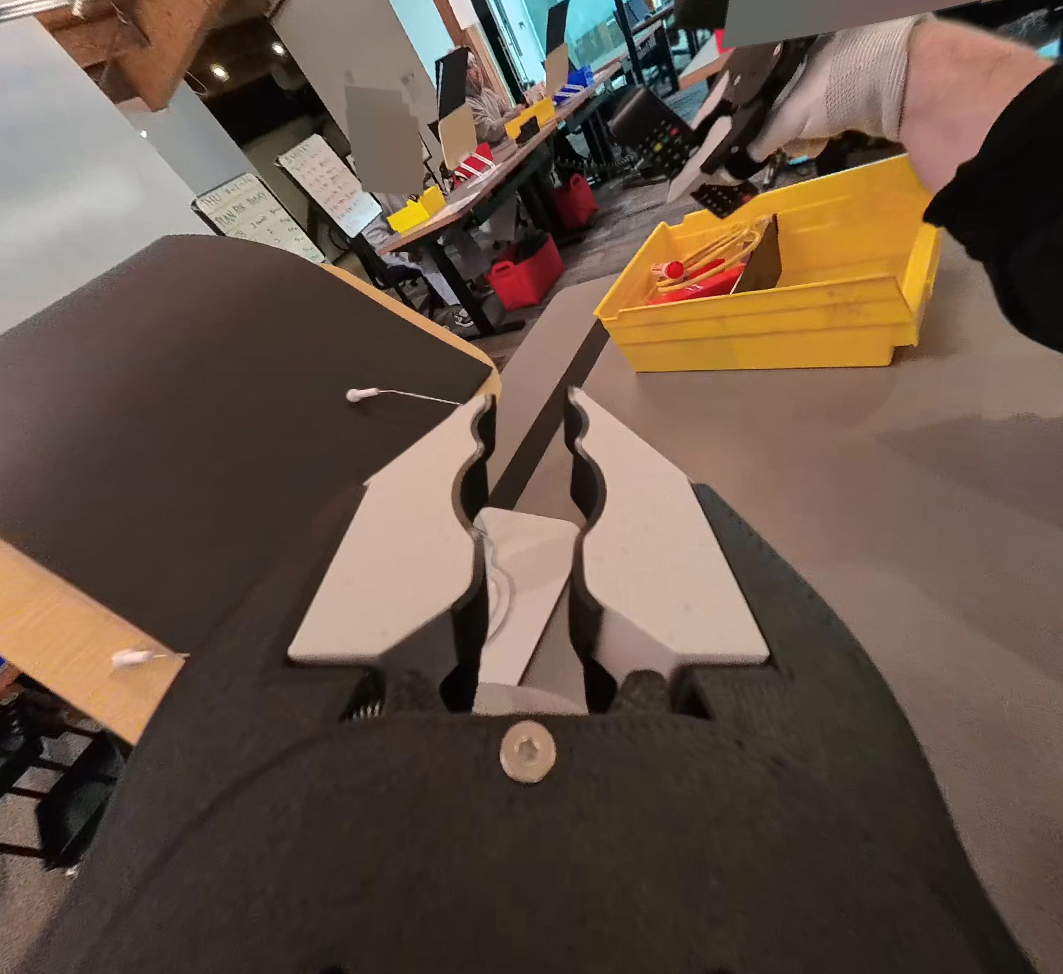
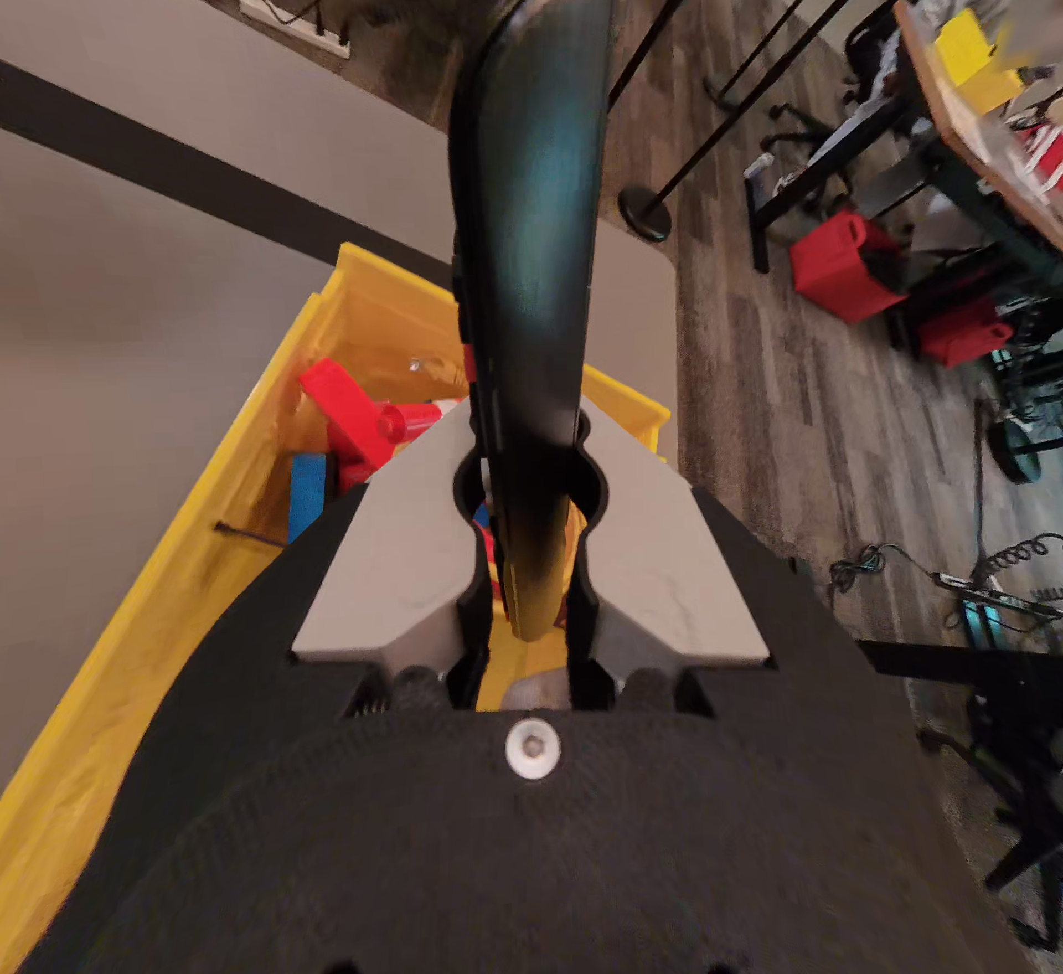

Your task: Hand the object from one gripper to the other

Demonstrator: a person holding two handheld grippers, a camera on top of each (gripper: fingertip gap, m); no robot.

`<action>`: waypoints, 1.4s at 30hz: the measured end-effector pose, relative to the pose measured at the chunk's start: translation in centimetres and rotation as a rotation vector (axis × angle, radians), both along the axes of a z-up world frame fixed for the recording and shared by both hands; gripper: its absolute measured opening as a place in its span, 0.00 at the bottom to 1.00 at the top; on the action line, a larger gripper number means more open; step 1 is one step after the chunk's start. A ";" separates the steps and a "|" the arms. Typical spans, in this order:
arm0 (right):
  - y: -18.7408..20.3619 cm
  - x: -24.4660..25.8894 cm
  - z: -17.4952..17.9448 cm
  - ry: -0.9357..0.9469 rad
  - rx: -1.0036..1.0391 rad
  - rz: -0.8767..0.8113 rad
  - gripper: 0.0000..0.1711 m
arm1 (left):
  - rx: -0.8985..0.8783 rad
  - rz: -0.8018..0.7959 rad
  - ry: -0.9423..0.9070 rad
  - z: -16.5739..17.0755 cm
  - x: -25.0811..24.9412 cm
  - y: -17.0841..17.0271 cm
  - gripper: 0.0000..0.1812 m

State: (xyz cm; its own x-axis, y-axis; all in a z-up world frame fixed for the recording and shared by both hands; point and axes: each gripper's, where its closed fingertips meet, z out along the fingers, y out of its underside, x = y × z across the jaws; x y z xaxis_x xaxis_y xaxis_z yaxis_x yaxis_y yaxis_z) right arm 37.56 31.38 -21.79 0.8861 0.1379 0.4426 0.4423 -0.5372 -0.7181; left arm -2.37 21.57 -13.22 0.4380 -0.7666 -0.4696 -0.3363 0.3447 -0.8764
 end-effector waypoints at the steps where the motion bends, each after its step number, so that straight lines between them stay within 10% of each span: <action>1: -0.4 -0.1 -0.2 0.020 -0.015 0.015 0.12 | -0.005 0.000 0.008 -0.3 0.1 0.1 0.12; 10: -4.8 -2.0 -9.4 0.161 -0.445 0.170 0.13 | -0.019 -0.004 0.067 -1.7 0.5 0.3 0.12; 42: -6.6 -5.1 -9.2 0.172 -0.480 0.346 0.13 | -0.036 -0.061 0.153 -3.9 2.0 -0.6 0.13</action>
